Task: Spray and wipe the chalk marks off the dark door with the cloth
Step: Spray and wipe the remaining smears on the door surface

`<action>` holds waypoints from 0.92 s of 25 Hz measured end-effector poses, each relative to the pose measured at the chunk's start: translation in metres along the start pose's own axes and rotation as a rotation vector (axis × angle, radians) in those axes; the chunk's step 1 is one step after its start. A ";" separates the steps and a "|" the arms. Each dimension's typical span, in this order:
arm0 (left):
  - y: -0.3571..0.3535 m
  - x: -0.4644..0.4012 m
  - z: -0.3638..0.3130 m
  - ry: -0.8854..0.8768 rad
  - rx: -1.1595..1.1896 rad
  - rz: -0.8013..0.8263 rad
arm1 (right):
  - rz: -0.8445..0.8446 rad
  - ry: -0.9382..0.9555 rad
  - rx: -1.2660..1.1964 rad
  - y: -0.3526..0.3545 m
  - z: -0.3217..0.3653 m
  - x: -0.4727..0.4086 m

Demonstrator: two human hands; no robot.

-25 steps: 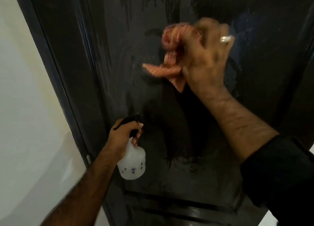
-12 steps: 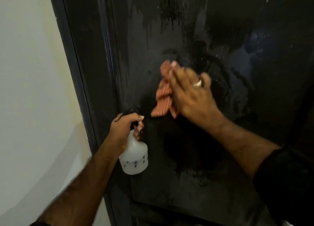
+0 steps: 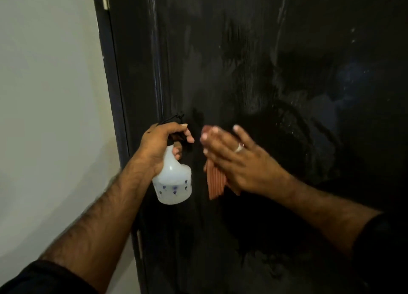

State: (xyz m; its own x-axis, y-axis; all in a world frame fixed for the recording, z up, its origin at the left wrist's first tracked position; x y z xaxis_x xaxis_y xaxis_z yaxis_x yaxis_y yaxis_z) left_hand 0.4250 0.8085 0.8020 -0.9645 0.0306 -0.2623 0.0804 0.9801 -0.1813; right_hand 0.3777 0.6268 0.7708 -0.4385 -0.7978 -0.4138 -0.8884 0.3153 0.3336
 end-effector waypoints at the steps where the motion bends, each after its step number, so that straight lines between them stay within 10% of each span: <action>1: -0.002 -0.003 -0.009 -0.016 0.002 0.009 | -0.081 -0.169 0.004 0.018 -0.048 -0.017; 5: -0.016 -0.017 -0.047 -0.041 -0.020 -0.059 | -0.249 -0.795 -0.070 0.078 -0.202 -0.063; 11: -0.002 -0.026 -0.084 -0.092 -0.046 -0.101 | -0.113 0.033 0.075 0.027 -0.074 -0.069; 16: -0.029 -0.017 -0.068 -0.066 -0.062 0.012 | -0.300 -0.854 -0.064 0.083 -0.248 -0.020; 23: -0.085 0.016 0.015 0.067 -0.008 0.207 | 0.046 0.068 0.048 -0.014 -0.012 0.133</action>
State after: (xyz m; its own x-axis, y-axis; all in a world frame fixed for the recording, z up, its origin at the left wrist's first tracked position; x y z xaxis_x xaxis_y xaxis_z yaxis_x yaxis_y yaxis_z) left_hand 0.4070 0.7225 0.7991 -0.9422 0.2444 -0.2294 0.2771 0.9530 -0.1226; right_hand 0.3338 0.5099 0.7211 -0.4699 -0.8144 -0.3404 -0.8739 0.3749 0.3093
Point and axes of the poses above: each hand's wrist, its own x-axis away from the middle knuckle, its own y-axis out of the back of the hand, z = x × y, the point moved 9 cm from there along -x, towards the middle knuckle, and after that the axes turned 1 degree about y, right-handed, at the moved point
